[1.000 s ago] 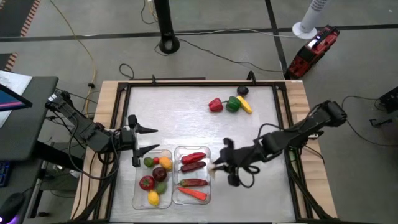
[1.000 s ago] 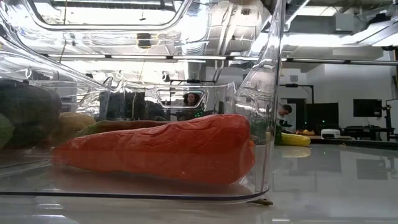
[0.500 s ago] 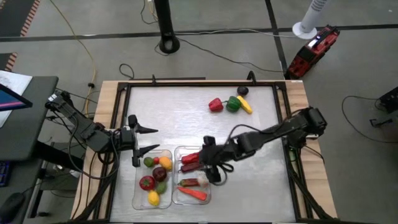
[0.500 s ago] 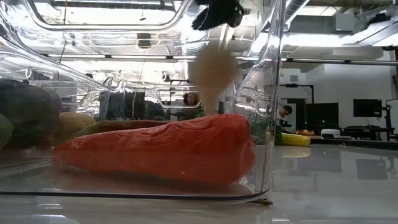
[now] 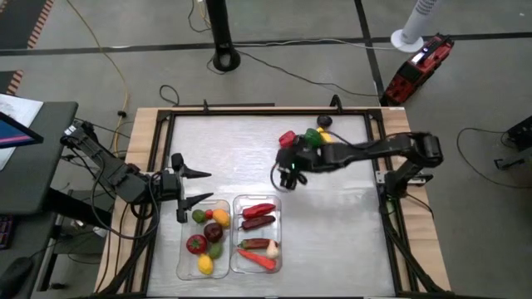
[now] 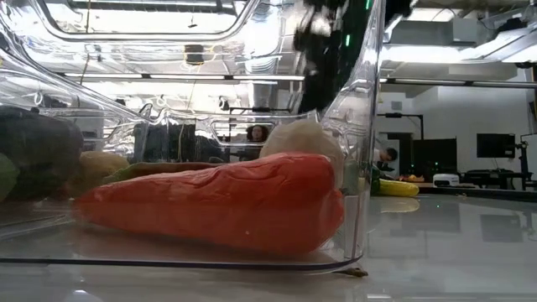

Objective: Sort produce into baskets
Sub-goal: Put the red bell pepper into the right transparent bin

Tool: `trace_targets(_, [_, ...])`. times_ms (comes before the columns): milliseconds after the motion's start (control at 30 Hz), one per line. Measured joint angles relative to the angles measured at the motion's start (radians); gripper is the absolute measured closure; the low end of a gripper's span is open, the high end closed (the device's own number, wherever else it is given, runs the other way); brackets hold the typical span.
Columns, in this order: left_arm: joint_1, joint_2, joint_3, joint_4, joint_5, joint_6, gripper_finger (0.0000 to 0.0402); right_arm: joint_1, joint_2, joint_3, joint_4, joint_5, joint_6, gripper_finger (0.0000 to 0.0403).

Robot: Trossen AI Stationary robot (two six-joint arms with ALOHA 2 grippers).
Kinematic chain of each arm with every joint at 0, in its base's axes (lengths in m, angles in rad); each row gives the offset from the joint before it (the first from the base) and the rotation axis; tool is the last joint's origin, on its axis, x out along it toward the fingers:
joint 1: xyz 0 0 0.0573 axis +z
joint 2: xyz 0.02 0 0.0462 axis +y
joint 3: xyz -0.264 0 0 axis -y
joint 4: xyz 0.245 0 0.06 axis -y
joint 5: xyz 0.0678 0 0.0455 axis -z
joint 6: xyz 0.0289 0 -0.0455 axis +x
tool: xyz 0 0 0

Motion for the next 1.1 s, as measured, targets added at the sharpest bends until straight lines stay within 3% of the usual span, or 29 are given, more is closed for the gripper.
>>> trace_targets(200, [0.000, 0.000, 0.000, -0.005, -0.014, 0.049, 0.0159, -0.208, 0.015, -0.094, 0.101, -0.107, -0.113, 0.0061])
trace_targets(400, [0.000, 0.000, 0.000, 0.052, -0.112, 0.207, 0.0159, -0.324, 0.014, -0.102, 0.143, -0.218, -0.191, 0.0008])
trace_targets(733, [0.000, 0.000, 0.000, 0.078, -0.142, 0.260, 0.0159, -0.395, 0.051, -0.102, 0.259, -0.281, -0.245, 0.0004])
trace_targets(900, [0.000, 0.000, 0.000, 0.069, -0.133, 0.192, 0.0159, -0.425, 0.162, -0.105, 0.278, -0.289, -0.245, 0.0007])
trace_targets(1100, [0.000, 0.000, 0.000, 0.035, -0.124, 0.117, 0.0159, -0.427, 0.200, -0.100, 0.296, -0.278, -0.221, 0.0020])
